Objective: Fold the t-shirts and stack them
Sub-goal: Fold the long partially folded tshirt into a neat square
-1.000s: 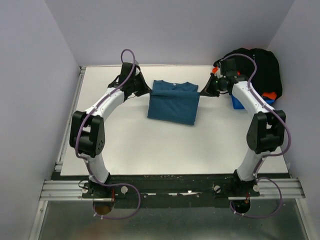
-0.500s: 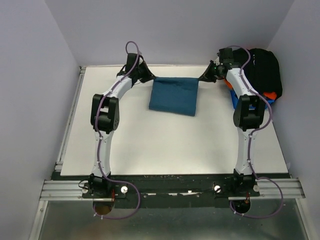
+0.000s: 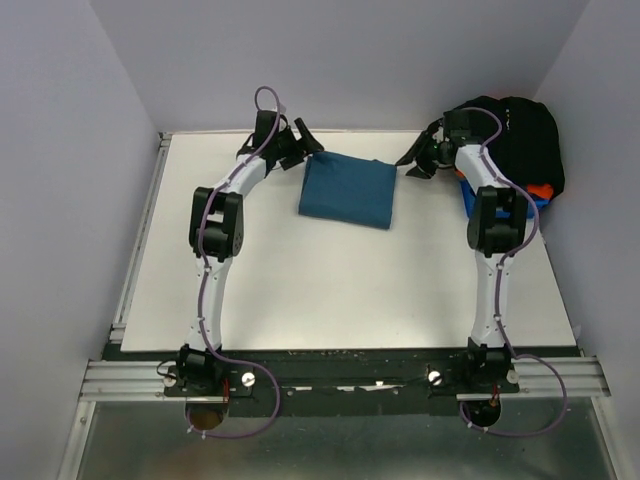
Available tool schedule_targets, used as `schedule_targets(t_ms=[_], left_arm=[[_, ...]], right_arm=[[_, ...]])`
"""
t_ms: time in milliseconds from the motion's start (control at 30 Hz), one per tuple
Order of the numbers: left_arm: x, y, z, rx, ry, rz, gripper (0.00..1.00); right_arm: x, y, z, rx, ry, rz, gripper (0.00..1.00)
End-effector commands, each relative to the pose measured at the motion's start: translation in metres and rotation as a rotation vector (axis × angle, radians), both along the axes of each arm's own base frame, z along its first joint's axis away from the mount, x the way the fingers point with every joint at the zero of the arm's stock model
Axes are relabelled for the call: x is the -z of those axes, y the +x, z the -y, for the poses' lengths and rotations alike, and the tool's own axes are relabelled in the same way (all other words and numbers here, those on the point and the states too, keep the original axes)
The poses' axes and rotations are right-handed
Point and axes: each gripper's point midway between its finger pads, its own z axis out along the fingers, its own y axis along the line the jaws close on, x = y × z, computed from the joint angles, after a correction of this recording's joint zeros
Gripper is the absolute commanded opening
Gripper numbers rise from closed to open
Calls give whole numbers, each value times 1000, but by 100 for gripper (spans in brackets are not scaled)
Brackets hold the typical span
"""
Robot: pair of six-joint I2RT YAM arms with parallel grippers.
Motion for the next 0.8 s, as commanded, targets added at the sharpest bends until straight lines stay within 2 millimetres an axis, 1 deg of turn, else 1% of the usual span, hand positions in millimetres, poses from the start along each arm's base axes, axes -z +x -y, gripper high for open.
schedule_targets(t_ms=[0, 67, 167, 267, 367, 400, 467, 567, 633, 667, 700, 733, 767], left_arm=[[-19, -15, -10, 24, 40, 42, 93], [-11, -25, -14, 20, 51, 27, 89], [3, -37, -19, 11, 68, -9, 86], [17, -45, -19, 15, 75, -45, 81], [27, -49, -19, 20, 71, -71, 75], [30, -49, -18, 25, 69, -74, 72], [36, -50, -16, 40, 58, -88, 60], [43, -51, -17, 46, 54, -108, 37], [44, -50, -16, 47, 53, -105, 27], [46, -49, -15, 52, 48, -101, 20], [47, -48, -15, 55, 41, -101, 15], [47, -48, -12, 61, 29, -100, 15], [47, -47, -11, 66, 15, -100, 12]], right_arm=[[-40, -10, -4, -43, 10, 98, 56], [-41, -22, -5, -48, 6, 99, 55], [-50, -39, -9, -61, 3, 123, 54], [-54, -57, -12, -66, 4, 133, 53], [-57, -74, -14, -66, 8, 133, 52], [-59, -78, -14, -66, 10, 134, 50], [-63, -87, -17, -71, 17, 136, 49], [-69, -102, -23, -85, 25, 145, 48], [-72, -112, -28, -97, 22, 153, 47], [-73, -117, -31, -106, 24, 154, 47], [-75, -120, -34, -115, 28, 158, 47], [-78, -125, -37, -123, 34, 160, 46], [-80, -128, -40, -131, 40, 164, 45]])
